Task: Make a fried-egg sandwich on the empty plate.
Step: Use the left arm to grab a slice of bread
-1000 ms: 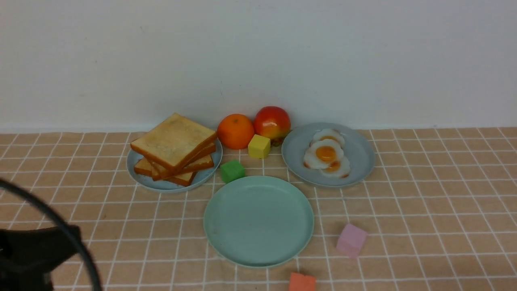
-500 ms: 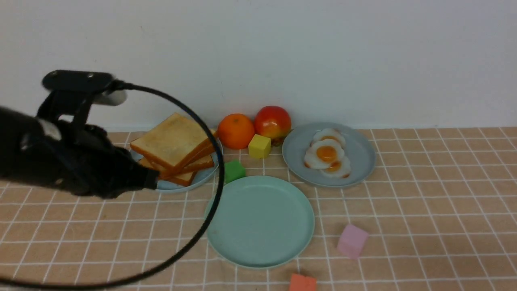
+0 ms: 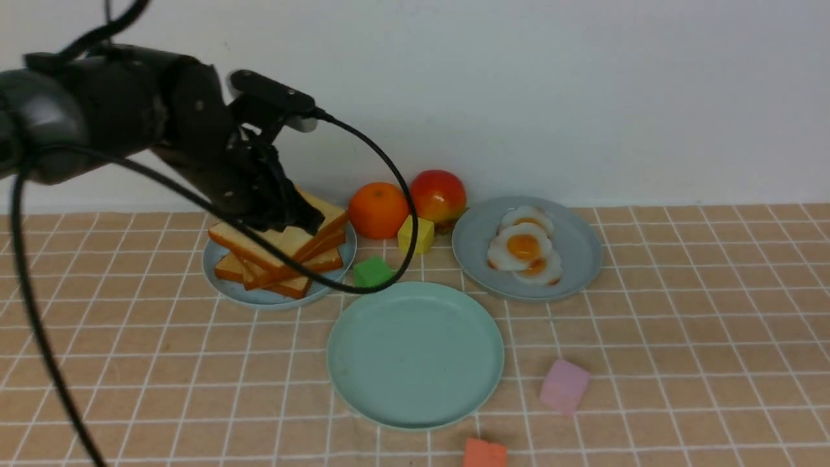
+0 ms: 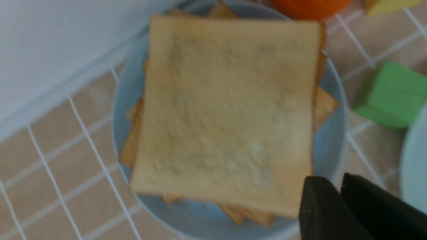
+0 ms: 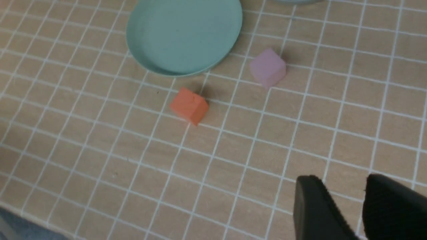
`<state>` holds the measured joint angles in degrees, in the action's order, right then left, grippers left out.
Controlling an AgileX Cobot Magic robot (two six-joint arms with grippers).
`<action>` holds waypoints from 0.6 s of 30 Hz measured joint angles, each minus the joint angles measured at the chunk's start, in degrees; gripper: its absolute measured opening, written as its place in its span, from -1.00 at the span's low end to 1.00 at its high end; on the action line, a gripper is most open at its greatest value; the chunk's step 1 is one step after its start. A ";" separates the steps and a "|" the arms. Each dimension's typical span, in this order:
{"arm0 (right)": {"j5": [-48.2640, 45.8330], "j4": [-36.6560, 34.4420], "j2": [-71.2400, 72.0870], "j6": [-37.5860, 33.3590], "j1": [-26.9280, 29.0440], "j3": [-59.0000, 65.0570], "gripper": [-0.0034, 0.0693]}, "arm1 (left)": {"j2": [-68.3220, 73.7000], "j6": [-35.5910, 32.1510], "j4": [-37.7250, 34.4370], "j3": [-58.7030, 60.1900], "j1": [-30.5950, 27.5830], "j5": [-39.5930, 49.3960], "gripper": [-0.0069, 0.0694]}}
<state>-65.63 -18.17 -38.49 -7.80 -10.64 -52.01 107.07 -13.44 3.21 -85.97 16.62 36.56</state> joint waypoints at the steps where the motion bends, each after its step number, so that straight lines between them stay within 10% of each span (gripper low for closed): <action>1: 0.06 0.06 -0.45 0.08 -0.58 -0.05 -0.25 | 0.69 -0.44 0.17 -0.45 0.00 -0.22 -0.41; 8: 0.11 0.71 -2.21 0.27 -2.52 -0.11 -0.25 | 6.49 -2.76 0.60 -1.34 0.00 -4.01 0.47; 18: -0.08 1.02 -2.16 0.27 -2.52 -0.21 -0.25 | 11.39 -2.81 7.61 -1.57 0.00 -10.50 0.53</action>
<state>-65.71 -17.16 -40.65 -7.53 -13.16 -52.22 118.46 -16.25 10.81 -87.54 16.62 26.06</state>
